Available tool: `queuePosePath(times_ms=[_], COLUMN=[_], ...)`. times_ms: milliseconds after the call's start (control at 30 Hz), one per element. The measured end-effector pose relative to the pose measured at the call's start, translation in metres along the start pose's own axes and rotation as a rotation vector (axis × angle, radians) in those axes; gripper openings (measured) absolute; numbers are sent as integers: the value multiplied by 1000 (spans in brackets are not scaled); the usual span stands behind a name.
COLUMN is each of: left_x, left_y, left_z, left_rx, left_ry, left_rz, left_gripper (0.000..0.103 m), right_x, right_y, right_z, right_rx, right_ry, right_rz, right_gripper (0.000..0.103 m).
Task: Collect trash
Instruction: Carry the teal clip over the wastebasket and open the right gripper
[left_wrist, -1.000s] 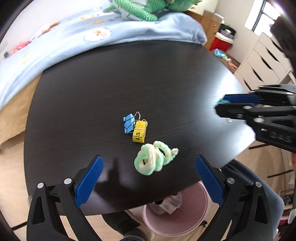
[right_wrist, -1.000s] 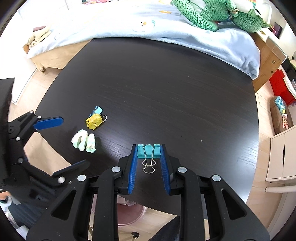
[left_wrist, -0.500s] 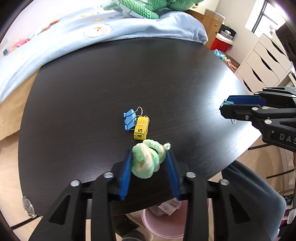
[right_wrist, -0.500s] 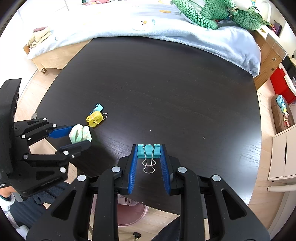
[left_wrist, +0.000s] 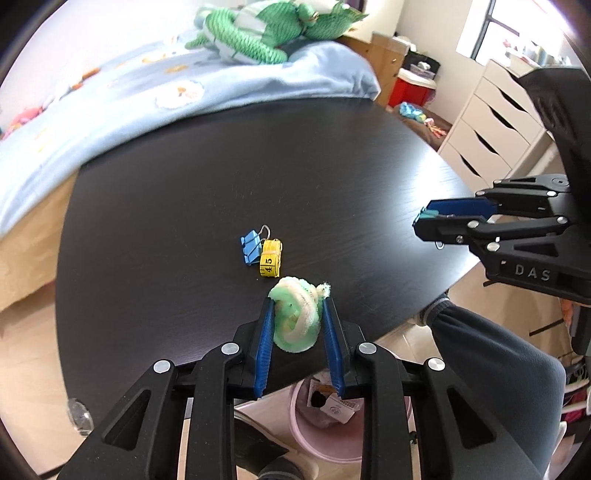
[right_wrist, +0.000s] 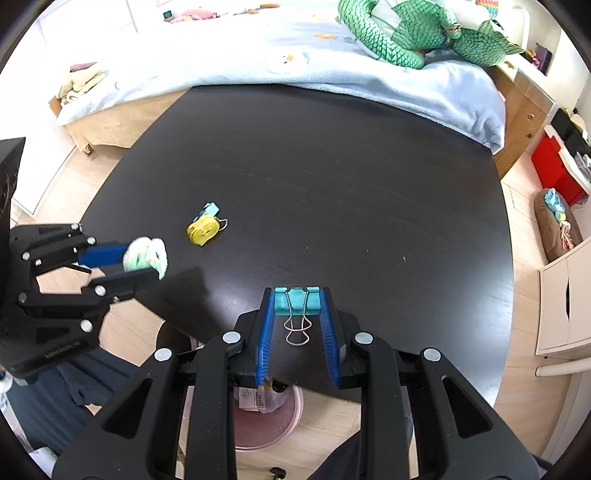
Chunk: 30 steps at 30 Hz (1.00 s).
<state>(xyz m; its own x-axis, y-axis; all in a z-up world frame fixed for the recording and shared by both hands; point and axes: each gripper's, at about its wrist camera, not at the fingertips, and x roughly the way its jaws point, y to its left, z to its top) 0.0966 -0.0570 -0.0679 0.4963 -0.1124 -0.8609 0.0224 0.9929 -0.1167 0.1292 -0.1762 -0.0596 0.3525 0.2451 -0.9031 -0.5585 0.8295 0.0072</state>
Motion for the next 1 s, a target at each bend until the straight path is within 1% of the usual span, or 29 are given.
queuePosePath(times_ms=[133,267,467,667,867,1000], left_x=[-17,-33,-56,-72,-81,-85], left_y=[-4,-12,-19,-26,-31,-31], left_z=[-6,-15,-30,-44,-61,-73], left_rx=[35,70,98,123,140,137], left_ry=[-29,-60,-99,-116,-126,-122], left_rz=[-8,-27,-47,-82,-99,-115], left_gripper=[26,26,26,26,26,26], right_x=[-16,-33,-63,-81,-88,-86], right_y=[6,18,36,49,62,70], right_z=[-13,-31,-61,-88,-112,-121], right_rx=[11,0,-12,1,3,1], right_ry=[-36,-69,-125,-158,-158,-146], right_rz=[9,-9,-16,10,31,51], right_gripper=[24,24,24,24,24,24])
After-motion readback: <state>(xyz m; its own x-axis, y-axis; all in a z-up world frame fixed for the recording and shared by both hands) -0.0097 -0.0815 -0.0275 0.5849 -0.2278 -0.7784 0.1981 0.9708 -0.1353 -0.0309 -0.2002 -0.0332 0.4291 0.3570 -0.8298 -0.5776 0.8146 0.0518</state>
